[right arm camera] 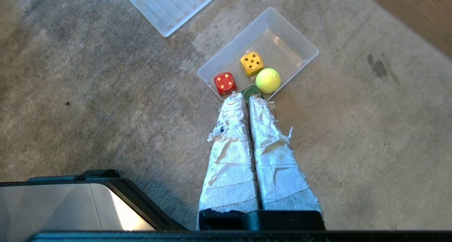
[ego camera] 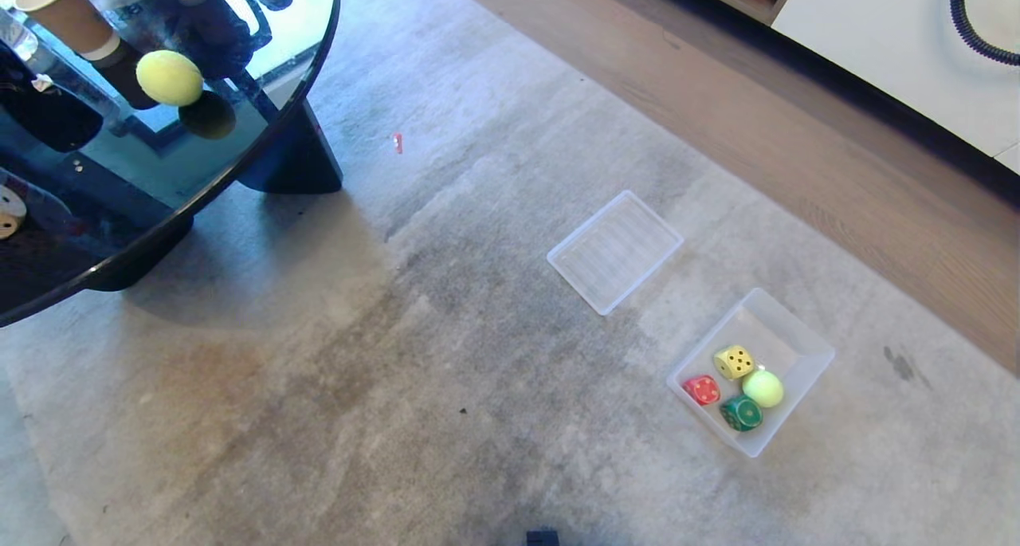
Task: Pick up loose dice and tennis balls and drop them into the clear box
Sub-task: Pick up the ball on the table
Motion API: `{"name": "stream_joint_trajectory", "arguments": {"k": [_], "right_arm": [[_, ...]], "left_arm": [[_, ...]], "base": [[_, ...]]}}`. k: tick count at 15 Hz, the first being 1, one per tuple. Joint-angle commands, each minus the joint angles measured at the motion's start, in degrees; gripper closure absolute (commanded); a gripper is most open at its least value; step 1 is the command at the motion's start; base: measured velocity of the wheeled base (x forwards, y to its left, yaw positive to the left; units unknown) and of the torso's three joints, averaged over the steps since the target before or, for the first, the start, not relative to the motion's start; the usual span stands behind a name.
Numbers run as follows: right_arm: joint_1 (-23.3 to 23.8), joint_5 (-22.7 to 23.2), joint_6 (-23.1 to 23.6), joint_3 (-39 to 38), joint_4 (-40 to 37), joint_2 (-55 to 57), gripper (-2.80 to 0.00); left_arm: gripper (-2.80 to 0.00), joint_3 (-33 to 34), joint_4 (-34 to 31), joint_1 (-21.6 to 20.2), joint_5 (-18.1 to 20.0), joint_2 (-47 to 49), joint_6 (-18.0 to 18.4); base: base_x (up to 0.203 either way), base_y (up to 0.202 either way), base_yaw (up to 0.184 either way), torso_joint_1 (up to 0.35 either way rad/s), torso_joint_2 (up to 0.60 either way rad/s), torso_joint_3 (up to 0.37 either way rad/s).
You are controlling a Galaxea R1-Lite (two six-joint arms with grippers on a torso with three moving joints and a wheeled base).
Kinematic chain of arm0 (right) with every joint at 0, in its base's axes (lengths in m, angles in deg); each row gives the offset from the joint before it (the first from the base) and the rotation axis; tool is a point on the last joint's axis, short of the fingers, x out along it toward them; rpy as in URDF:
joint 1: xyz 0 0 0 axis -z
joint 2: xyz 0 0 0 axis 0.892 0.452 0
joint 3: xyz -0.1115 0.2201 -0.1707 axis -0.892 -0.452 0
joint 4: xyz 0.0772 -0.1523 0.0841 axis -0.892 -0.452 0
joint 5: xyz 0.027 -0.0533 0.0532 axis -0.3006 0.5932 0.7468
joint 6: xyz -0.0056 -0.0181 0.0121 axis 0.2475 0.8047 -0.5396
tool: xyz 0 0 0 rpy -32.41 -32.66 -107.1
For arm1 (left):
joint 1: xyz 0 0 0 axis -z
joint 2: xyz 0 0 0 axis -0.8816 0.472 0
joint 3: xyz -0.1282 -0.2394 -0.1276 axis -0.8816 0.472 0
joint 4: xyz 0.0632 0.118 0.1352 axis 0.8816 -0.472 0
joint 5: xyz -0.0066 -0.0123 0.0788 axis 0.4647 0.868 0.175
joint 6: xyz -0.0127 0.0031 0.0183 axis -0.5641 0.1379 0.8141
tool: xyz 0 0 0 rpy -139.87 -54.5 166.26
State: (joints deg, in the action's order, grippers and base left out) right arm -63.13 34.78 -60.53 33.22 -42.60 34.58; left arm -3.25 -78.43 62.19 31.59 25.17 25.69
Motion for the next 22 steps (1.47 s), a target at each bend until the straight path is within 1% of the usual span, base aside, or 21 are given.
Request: {"name": "stream_joint_trajectory", "arguments": {"k": [1, 22], "right_arm": [[0.00, 0.02, 0.01, 0.00, 0.00, 0.02, 0.00], [0.00, 0.02, 0.27, 0.00, 0.00, 0.02, 0.00]], "left_arm": [[0.00, 0.00, 0.01, 0.00, 0.00, 0.00, -0.04], [0.00, 0.00, -0.08, 0.00, 0.17, 0.00, 0.66]], "base": [[0.000, 0.000, 0.000, 0.002, 0.00, 0.209], [0.000, 0.000, 0.000, 0.003, 0.00, 0.201]]}}
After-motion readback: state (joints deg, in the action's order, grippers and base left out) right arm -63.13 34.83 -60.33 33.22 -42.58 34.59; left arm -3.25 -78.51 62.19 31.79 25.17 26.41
